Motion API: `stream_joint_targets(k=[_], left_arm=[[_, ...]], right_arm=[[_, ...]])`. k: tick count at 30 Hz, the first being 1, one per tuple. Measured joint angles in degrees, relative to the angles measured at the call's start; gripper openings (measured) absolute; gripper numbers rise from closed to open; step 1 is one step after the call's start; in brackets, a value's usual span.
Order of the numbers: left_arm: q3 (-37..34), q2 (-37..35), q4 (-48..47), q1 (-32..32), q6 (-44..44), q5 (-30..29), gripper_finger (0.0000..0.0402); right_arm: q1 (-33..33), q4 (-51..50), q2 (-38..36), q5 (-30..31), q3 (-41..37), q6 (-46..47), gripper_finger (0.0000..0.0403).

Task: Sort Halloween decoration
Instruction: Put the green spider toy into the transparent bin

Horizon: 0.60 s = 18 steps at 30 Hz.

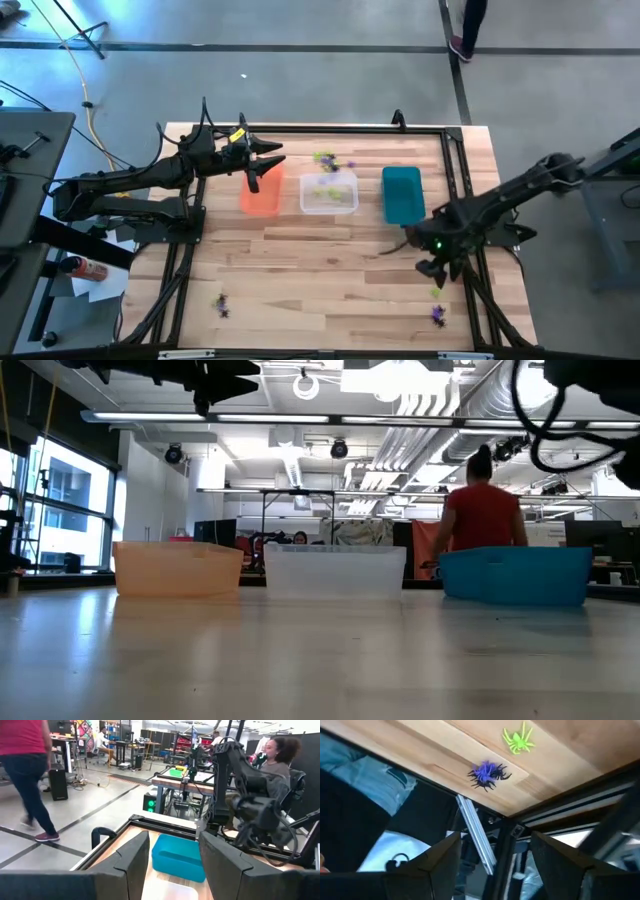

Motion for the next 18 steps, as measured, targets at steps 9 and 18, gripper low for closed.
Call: stream_joint_targets(k=[9, 18], left_arm=[[0.0, 0.0, 0.0, 0.0, 0.3, 0.0, 0.0158], [0.0, 0.0, -0.1, 0.0, 0.0, 0.0, 0.0158]], right_arm=[[6.4, 9.8, 0.0, 12.1, -4.2, 18.9, 0.0236], [11.2, 19.0, 3.4, 12.9, -6.9, 19.9, 0.0236]])
